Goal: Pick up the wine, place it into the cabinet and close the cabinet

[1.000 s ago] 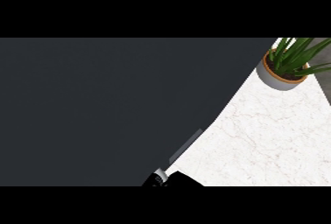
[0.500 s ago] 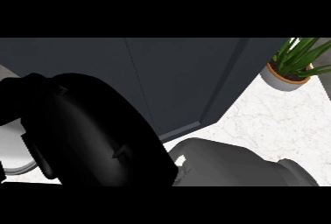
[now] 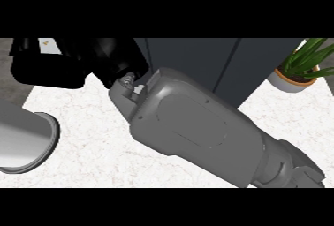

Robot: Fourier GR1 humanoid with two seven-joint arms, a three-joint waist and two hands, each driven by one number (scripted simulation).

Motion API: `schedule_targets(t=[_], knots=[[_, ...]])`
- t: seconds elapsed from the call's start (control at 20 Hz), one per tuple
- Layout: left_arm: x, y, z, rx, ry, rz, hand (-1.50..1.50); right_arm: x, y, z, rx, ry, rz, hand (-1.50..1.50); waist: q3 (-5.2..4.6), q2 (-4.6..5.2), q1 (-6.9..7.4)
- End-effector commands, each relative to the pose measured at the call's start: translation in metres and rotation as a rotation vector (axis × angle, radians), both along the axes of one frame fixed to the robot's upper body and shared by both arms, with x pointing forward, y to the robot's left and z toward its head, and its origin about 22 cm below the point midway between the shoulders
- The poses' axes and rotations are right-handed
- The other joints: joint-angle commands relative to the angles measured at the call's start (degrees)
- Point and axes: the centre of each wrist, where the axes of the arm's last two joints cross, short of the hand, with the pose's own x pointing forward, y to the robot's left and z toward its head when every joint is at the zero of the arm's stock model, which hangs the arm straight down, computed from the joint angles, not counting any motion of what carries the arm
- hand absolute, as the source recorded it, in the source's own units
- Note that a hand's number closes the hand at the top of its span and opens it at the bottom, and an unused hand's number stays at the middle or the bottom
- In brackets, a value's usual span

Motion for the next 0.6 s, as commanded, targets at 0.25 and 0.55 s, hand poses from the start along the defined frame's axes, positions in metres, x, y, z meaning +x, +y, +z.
schedule_targets(t=[0.25, 0.55], knots=[[0.006, 0.014, 0.009, 0.004, -0.01, 0.023, 1.5, 0.067, -0.017, -0.044, -0.059, 0.028, -0.137, 1.5, 0.01, 0.58, -0.91], [0.006, 0.003, 0.02, -0.01, -0.013, 0.013, 1.5, 0.088, -0.06, -0.066, -0.078, 0.01, -0.182, 1.5, 0.16, 0.84, -1.31]])
